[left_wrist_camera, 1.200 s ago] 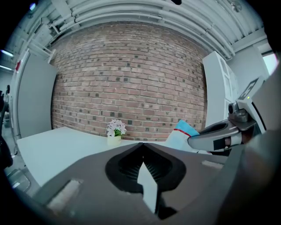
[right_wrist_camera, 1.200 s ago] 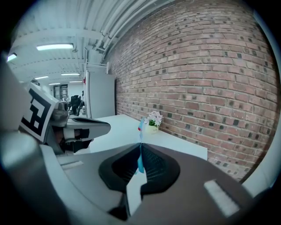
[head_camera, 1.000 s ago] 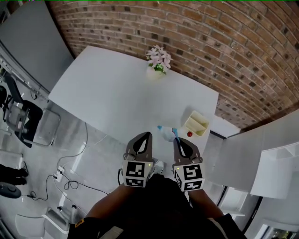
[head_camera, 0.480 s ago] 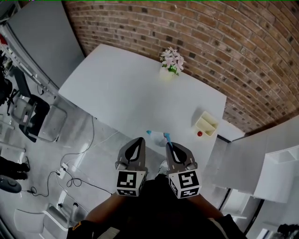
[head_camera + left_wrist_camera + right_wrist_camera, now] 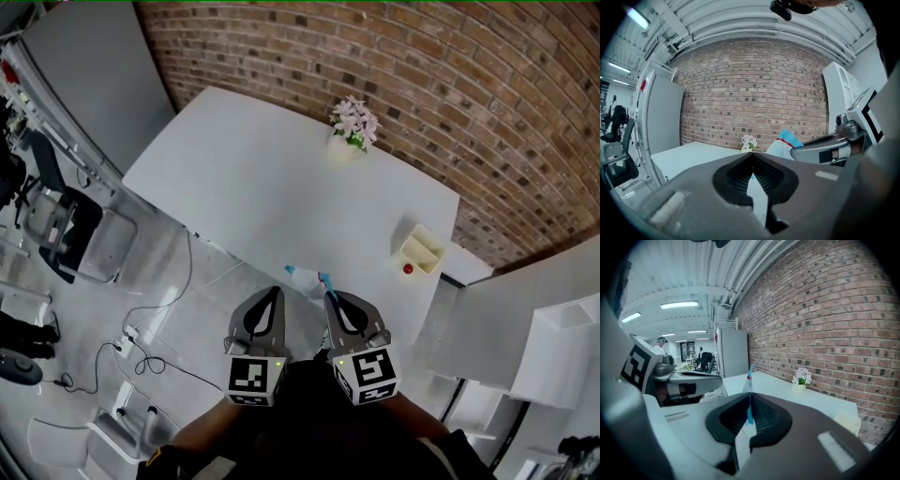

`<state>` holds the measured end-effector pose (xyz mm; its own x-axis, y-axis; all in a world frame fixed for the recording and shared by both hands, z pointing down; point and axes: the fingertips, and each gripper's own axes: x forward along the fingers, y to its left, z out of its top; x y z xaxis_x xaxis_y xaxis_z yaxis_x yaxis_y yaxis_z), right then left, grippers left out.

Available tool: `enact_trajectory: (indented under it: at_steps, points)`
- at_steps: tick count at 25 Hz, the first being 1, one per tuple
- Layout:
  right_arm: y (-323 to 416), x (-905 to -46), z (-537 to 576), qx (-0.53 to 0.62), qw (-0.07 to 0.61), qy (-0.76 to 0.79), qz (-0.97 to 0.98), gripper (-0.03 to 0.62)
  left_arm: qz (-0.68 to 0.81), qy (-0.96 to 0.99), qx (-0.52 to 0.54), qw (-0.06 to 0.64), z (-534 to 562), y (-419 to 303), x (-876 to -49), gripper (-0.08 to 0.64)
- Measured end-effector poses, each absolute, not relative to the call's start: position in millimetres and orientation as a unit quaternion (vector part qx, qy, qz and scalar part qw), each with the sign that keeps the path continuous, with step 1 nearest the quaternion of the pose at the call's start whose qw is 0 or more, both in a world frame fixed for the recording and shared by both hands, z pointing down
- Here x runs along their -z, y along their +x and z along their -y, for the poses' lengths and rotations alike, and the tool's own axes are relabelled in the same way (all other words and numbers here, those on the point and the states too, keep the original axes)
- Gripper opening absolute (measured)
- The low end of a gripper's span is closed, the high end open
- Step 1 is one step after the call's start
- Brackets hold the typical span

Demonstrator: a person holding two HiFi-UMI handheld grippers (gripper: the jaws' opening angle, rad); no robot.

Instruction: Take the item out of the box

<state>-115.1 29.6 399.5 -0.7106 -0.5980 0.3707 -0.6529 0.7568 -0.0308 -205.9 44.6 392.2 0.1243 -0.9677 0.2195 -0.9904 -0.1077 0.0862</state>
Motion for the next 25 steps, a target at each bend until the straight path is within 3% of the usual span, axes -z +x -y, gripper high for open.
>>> enact_trajectory:
  at_steps: [25]
  points:
    - [-128.4,-402.0,-25.9,-0.084,0.17,0.338,0.922,0.0,0.658,0.744,-0.051,0.105,-42.3,-215.1,-393.5,0.005]
